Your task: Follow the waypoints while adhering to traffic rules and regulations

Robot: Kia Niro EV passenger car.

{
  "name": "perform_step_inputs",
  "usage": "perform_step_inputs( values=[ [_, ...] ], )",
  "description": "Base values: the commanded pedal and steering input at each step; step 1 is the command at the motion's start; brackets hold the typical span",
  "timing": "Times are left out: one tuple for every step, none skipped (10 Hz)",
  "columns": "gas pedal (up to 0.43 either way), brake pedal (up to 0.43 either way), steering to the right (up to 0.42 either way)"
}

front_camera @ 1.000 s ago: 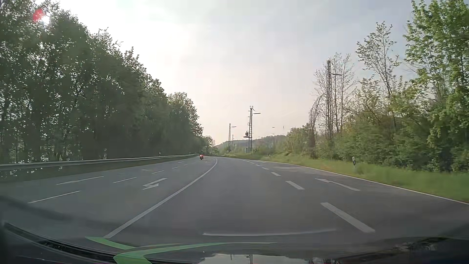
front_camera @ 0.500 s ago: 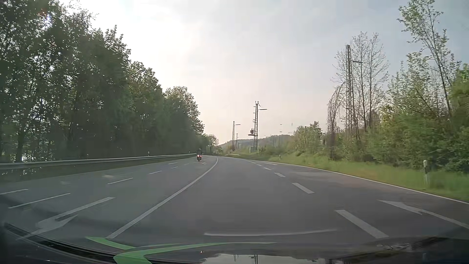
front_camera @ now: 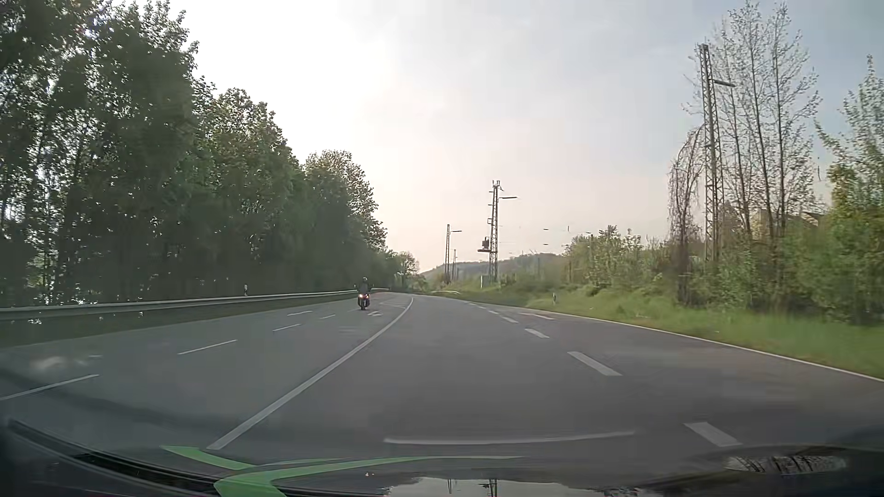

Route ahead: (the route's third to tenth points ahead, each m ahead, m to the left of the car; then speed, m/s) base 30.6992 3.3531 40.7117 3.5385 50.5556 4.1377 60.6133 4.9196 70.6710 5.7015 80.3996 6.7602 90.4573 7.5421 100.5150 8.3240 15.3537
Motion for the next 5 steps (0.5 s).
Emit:
perform_step_inputs(
  values=[
    [0.370, 0.000, -0.011],
    [0.370, 0.000, -0.011],
    [0.370, 0.000, -0.011],
    [0.370, 0.000, -0.011],
    [0.370, 0.000, -0.011]
  ],
)
